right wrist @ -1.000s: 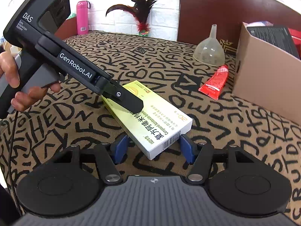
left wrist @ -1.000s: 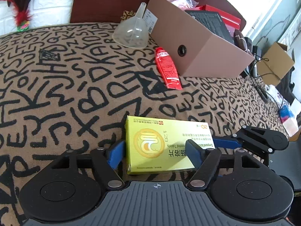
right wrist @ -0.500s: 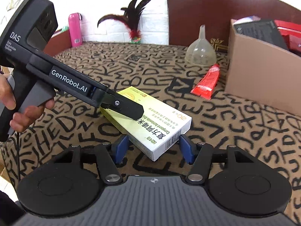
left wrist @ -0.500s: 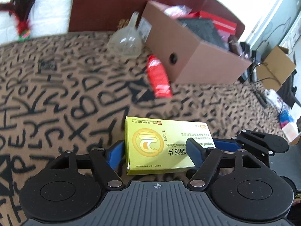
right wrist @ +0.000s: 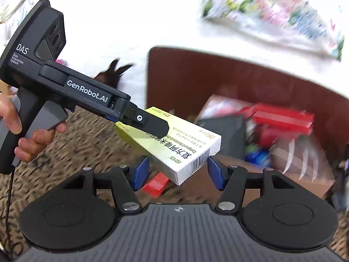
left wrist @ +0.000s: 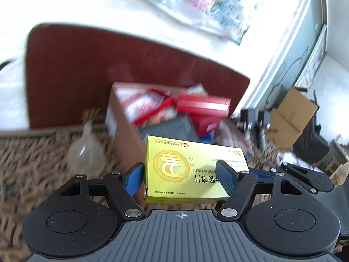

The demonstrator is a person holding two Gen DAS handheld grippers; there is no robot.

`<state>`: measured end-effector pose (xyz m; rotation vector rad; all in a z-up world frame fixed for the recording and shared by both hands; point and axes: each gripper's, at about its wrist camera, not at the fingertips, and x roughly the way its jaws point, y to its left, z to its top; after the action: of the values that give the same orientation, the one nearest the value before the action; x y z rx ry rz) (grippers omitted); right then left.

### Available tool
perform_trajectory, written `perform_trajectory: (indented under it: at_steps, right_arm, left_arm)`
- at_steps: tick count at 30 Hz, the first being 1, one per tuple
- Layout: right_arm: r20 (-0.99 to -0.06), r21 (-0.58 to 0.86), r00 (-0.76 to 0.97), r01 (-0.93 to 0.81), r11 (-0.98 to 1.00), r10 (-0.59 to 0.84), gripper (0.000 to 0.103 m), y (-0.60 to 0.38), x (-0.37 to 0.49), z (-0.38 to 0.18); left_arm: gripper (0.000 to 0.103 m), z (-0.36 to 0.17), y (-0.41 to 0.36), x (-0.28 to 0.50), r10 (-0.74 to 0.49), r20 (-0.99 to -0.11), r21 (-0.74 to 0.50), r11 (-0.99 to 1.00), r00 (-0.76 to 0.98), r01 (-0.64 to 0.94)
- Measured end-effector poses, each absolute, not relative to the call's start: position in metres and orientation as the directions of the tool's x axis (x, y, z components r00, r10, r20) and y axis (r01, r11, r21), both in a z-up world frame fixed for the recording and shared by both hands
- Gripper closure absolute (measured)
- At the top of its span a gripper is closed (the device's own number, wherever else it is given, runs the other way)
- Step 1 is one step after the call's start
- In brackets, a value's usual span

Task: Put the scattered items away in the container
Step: 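Carry the medicine box into the cardboard box and open the right gripper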

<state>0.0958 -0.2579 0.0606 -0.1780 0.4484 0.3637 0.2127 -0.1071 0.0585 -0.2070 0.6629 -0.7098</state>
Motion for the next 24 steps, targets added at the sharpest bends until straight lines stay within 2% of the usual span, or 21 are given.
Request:
perform_trajectory:
  at_steps: [7, 12, 15, 20, 24]
  right_arm:
    - [-0.428, -0.122, 0.852, -0.385, 0.915, 0.301, 0.039, -0.296, 0.156, 0.092]
    - [-0.453, -0.107, 0.84, -0.386, 0.916, 0.301, 0.039, -0.317, 0.205, 0.091]
    - [-0.469, -0.097, 0.832, -0.384, 0.918, 0.298, 0.038, -0.325, 0.231, 0.086]
    - [-0.464, -0.065, 0.839, -0.353, 0.933, 0.285, 0.038, -0.333, 0.253, 0.075]
    - [-0.487, -0.1, 0.827, -0.374, 0.922, 0.283, 0.041, -0.327, 0.256, 0.066]
  left_arm:
    - [0.023, 0.076, -0.148, 0.279, -0.681, -0.474, -0.433, 0.732, 0.558, 0.525]
    - [0.021, 0.061, -0.162, 0.32, -0.685, -0.484, -0.473, 0.728, 0.544, 0.495]
    - [0.015, 0.045, -0.167, 0.344, -0.68, -0.52, -0.499, 0.733, 0.518, 0.462]
    - [0.015, 0.027, -0.16, 0.352, -0.66, -0.541, -0.489, 0.751, 0.521, 0.443]
    - [0.014, 0.021, -0.158, 0.355, -0.652, -0.55, -0.484, 0.758, 0.522, 0.437]
